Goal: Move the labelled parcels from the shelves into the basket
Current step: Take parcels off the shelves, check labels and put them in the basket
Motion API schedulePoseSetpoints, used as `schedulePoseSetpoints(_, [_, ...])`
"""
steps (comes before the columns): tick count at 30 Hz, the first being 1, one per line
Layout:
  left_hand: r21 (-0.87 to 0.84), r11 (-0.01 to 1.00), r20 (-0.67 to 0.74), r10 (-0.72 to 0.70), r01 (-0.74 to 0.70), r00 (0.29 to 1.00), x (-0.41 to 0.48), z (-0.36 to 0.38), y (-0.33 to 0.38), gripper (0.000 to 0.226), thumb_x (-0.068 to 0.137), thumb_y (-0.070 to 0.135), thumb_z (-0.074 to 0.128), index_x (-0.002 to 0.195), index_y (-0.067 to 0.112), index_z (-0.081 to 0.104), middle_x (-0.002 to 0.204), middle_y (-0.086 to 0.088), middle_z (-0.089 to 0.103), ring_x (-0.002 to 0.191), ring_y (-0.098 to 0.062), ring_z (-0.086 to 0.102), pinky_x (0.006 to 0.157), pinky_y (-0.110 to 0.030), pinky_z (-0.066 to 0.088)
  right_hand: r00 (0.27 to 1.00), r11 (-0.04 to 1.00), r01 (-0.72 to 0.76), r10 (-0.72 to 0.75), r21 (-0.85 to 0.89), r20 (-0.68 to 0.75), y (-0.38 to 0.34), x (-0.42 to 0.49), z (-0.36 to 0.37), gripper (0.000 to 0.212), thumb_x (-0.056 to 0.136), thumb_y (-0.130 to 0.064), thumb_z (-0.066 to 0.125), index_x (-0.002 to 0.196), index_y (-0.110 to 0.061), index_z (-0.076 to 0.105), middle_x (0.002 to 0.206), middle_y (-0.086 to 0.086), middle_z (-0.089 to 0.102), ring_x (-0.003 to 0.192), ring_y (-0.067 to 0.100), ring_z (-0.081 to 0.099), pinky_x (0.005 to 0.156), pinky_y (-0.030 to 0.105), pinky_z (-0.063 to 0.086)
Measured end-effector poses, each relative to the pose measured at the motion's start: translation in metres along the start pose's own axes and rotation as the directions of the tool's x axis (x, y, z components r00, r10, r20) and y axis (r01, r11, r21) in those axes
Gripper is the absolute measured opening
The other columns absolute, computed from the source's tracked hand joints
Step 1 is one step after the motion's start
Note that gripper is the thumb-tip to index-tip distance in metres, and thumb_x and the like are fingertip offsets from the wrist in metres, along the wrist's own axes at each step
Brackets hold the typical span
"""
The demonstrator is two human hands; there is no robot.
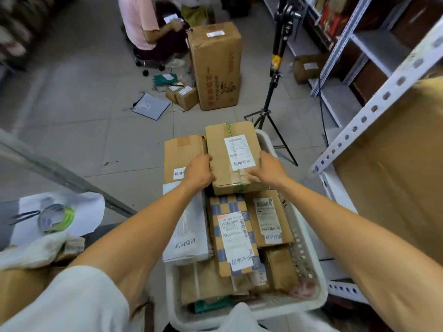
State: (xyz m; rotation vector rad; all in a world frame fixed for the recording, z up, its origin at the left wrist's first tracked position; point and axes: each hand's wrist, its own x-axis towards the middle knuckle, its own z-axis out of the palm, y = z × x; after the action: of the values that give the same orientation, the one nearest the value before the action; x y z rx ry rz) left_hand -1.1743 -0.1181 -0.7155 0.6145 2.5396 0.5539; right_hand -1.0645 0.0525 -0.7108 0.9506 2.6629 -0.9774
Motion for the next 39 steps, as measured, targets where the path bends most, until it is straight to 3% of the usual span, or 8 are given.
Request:
schedulePoseSetpoints(9, [0.171, 0.984, -0.074, 0.069, -0.055, 0.995, -0.074, -0.025, 0.042, 0.057, 0.075, 0.017, 0.078, 0.127, 0.014, 0.055, 0.124, -0.007, 0.060, 0.111, -0.026, 0.057, 0.091, -0.040, 0.051, 0.972, 0.944, 0.230, -0.213, -0.235, 0.097, -0.026, -0.054, -0.042, 0.047, 0.091, -0.039, 0.063, 0.122, -0.004, 0.056, 0.125, 0.014, 0.061, 0.118, 0.029, 0.053, 0.091, 0.036, 0.047])
schedulePoseSetpoints(16, [0.238, 0.970, -0.157, 0.093, -0.054, 0.983, -0.143, -0.032, 0.046, 0.036, 0.081, 0.012, 0.070, 0.115, 0.005, 0.059, 0.114, -0.012, 0.061, 0.102, -0.029, 0.059, 0.075, -0.034, 0.048, 0.900, 0.849, 0.428, -0.370, -0.311, 0.228, -0.048, -0.111, -0.043, 0.057, 0.085, -0.031, 0.070, 0.132, -0.006, 0.049, 0.133, 0.014, 0.053, 0.120, 0.029, 0.049, 0.089, 0.033, 0.042])
schedulePoseSetpoints(19, [0.307, 0.952, -0.179, 0.037, 0.020, 0.983, -0.175, -0.042, 0.033, 0.031, 0.081, 0.015, 0.070, 0.109, 0.011, 0.058, 0.111, -0.007, 0.061, 0.098, -0.026, 0.058, 0.072, -0.033, 0.047, 0.857, 0.805, 0.507, -0.435, -0.307, 0.275, -0.065, -0.133, -0.043, 0.059, 0.084, -0.027, 0.072, 0.135, -0.009, 0.048, 0.133, 0.011, 0.053, 0.119, 0.026, 0.051, 0.083, 0.028, 0.040])
schedulePoseSetpoints(23, [0.333, 0.937, -0.231, -0.033, 0.111, 0.972, -0.216, -0.063, 0.009, 0.046, 0.080, 0.026, 0.070, 0.122, 0.014, 0.057, 0.118, -0.007, 0.063, 0.104, -0.027, 0.060, 0.079, -0.036, 0.050, 0.789, 0.732, 0.607, -0.509, -0.309, 0.343, -0.099, -0.163, -0.039, 0.061, 0.083, -0.023, 0.073, 0.136, -0.010, 0.047, 0.135, 0.009, 0.052, 0.119, 0.026, 0.051, 0.087, 0.029, 0.042])
schedulePoseSetpoints(26, [0.305, 0.934, -0.286, -0.095, 0.185, 0.954, -0.251, -0.078, -0.011, 0.052, 0.080, 0.029, 0.070, 0.127, 0.015, 0.055, 0.121, -0.008, 0.061, 0.109, -0.029, 0.058, 0.079, -0.034, 0.047, 0.723, 0.630, 0.690, -0.574, -0.356, 0.385, -0.126, -0.185, -0.027, 0.060, 0.083, -0.028, 0.073, 0.135, -0.012, 0.048, 0.134, 0.008, 0.054, 0.120, 0.027, 0.052, 0.096, 0.037, 0.045])
schedulePoseSetpoints(33, [0.058, 0.928, -0.362, -0.325, 0.369, 0.874, -0.383, -0.066, -0.064, 0.046, 0.078, 0.028, 0.073, 0.118, 0.010, 0.060, 0.116, -0.009, 0.063, 0.105, -0.028, 0.059, 0.085, -0.036, 0.050, 0.532, 0.459, 0.843, -0.634, -0.281, 0.562, -0.174, -0.272, 0.030, 0.059, 0.084, -0.028, 0.073, 0.135, -0.008, 0.050, 0.133, 0.013, 0.054, 0.117, 0.030, 0.054, 0.091, 0.033, 0.046])
schedulePoseSetpoints(36, [-0.041, 0.856, -0.377, -0.491, 0.516, 0.785, -0.460, -0.042, -0.087, 0.042, 0.077, 0.030, 0.073, 0.115, 0.016, 0.064, 0.112, -0.005, 0.066, 0.103, -0.026, 0.061, 0.084, -0.032, 0.051, 0.371, 0.315, 0.926, -0.664, -0.207, 0.649, -0.181, -0.331, 0.059, 0.054, 0.087, -0.024, 0.071, 0.134, -0.006, 0.051, 0.131, 0.010, 0.054, 0.119, 0.029, 0.051, 0.089, 0.028, 0.041])
schedulePoseSetpoints(39, [-0.131, 0.756, -0.361, -0.639, 0.641, 0.679, -0.532, -0.013, -0.102, 0.046, 0.074, 0.035, 0.073, 0.116, 0.023, 0.062, 0.114, -0.002, 0.066, 0.102, -0.024, 0.063, 0.086, -0.036, 0.053, 0.263, 0.203, 0.964, -0.640, -0.170, 0.723, -0.178, -0.381, 0.087, 0.045, 0.087, -0.025, 0.069, 0.124, -0.003, 0.057, 0.122, 0.014, 0.059, 0.103, 0.028, 0.055, 0.085, 0.035, 0.046])
